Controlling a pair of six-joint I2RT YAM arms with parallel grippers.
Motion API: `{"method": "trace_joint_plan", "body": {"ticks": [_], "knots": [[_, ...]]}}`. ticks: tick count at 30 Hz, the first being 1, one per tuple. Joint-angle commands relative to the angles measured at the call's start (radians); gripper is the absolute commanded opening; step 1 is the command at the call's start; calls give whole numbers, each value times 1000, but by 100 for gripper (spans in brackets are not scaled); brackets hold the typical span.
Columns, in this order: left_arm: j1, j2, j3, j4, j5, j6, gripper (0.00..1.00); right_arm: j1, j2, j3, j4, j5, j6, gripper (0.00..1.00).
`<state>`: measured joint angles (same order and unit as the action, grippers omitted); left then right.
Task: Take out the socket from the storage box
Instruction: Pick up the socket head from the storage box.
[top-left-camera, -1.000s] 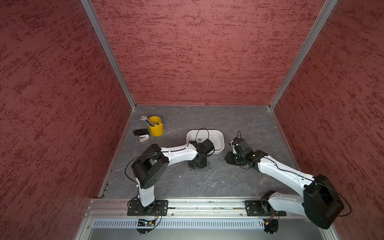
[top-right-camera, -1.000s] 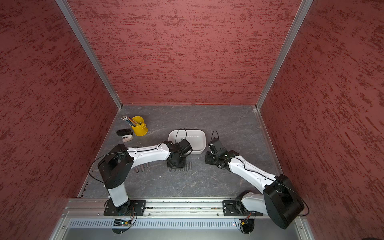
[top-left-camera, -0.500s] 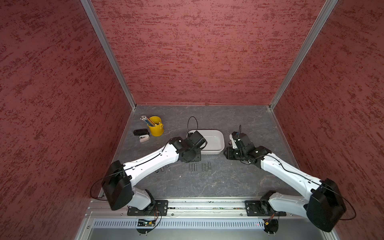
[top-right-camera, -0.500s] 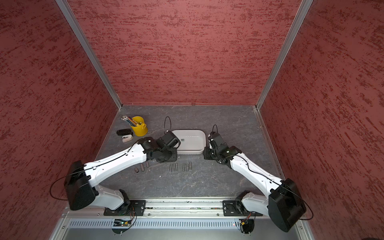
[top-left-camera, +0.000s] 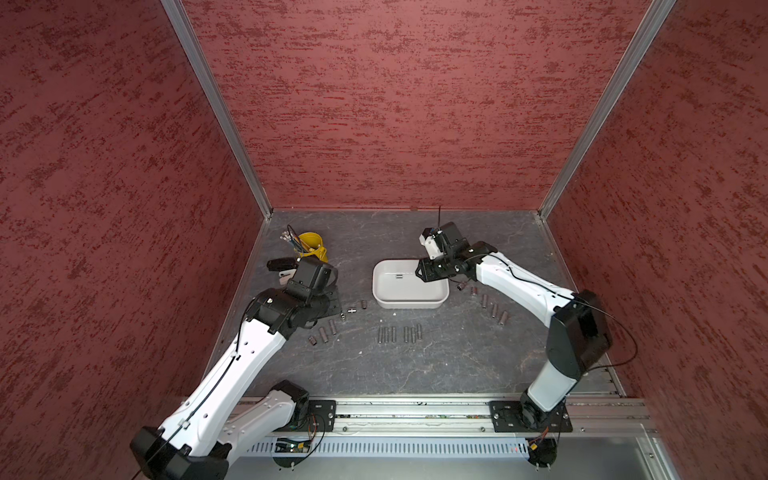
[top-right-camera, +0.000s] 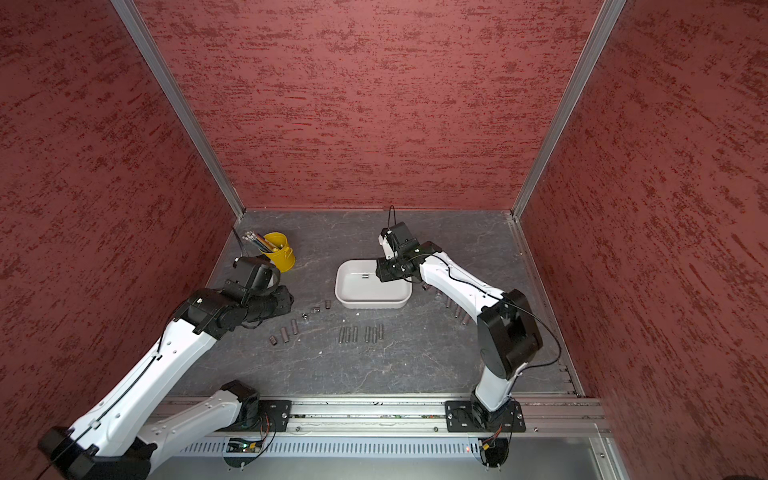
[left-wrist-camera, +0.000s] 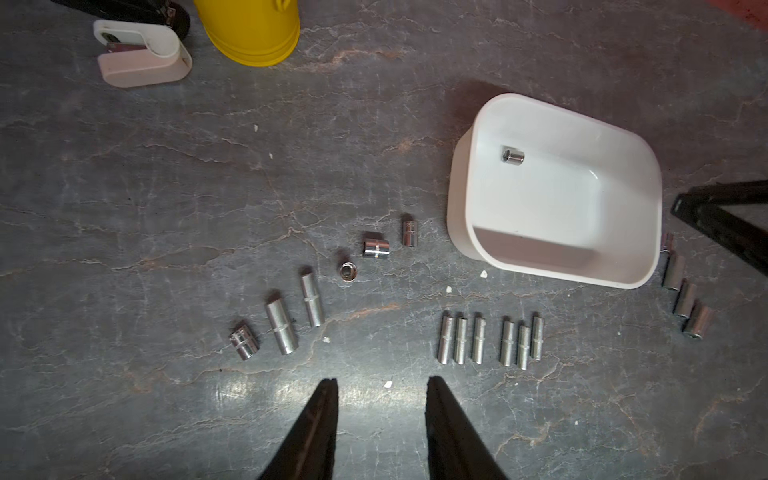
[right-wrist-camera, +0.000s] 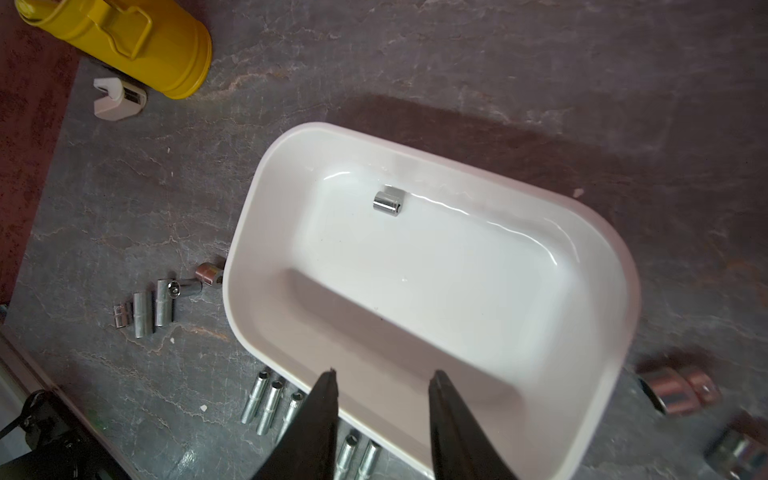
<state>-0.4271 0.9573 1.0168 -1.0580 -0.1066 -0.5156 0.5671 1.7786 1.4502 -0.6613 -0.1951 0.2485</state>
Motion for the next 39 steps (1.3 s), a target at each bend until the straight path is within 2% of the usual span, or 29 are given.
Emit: {"method": "trace_joint_plan", "body": {"ticks": [1,6,10,14,19,23,28,33,39], "knots": [[13,-31,-40,1,2,58,38,6,86,118,-90,-28,-91,41],[35,-43,-56,38,36,75,39,46,255,288,-170,-25,-202,44],[44,-23,-60,47,56,81,39,77,373,403,-208,99,-246,45],[44,-19,-64,49,56,79,40,82,461,521,-269,167,-132,46],[53,-13,-66,55,60,79,40,121,487,521,-234,265,70,51],[57,-15,-68,56,64,79,40,122,511,515,-238,288,196,52],[57,-15,-69,58,65,79,41,127,569,533,-218,249,243,52],[57,-16,-69,55,62,78,41,131,621,580,-256,299,269,51],[57,-30,-72,58,53,76,42,131,658,587,-268,298,287,44]]}}
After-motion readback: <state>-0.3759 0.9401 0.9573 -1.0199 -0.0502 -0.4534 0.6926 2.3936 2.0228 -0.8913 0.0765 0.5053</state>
